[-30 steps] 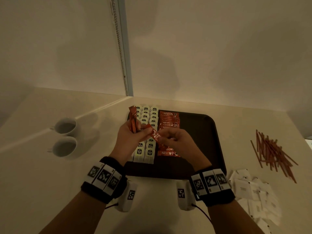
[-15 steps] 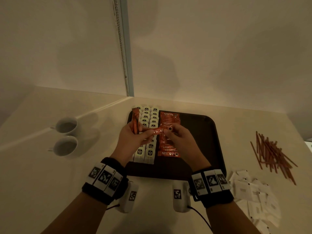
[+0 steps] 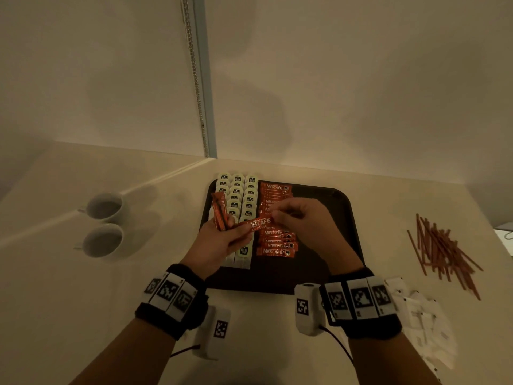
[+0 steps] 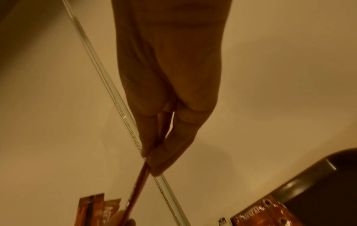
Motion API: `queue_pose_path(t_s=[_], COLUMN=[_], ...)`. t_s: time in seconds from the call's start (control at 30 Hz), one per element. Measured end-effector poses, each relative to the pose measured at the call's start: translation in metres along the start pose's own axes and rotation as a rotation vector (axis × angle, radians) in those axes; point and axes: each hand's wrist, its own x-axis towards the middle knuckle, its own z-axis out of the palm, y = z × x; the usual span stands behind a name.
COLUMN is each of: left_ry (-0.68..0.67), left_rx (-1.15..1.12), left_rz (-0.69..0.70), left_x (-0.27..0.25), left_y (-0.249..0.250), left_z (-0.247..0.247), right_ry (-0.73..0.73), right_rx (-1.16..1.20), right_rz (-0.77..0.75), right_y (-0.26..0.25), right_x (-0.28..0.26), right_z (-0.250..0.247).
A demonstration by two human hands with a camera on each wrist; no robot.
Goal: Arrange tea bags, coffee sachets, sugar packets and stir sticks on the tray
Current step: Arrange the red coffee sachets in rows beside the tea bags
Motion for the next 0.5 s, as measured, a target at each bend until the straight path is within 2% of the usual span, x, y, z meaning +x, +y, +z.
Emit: queue_pose_path(t_s=[0.13, 0.27, 0.37, 0.5], left_ry=[-0.05, -0.047, 0.022, 0.175], left_rx=[-0.08, 0.03, 0.134, 0.034], left_rz=[-0.055, -0.018, -0.015, -0.064], left_x=[-0.001, -0.001, 0.0, 0.003], left_y=[-0.007, -0.007, -0.004, 0.006], left_z=[-0.002, -0.001, -0.002, -0.009], right_ry=[-0.043, -0.13, -0.193, -0.194], right_rx=[-0.258, -0.378, -0.394, -0.447], right_rz=[-0.022, 0.008, 0.104, 0.265], right_y=[-0.003, 0.007, 0.033, 0.084], right_x=[0.001, 0.001, 0.0, -0.006], right_z=[-0.003, -0.002, -0.001, 0.008])
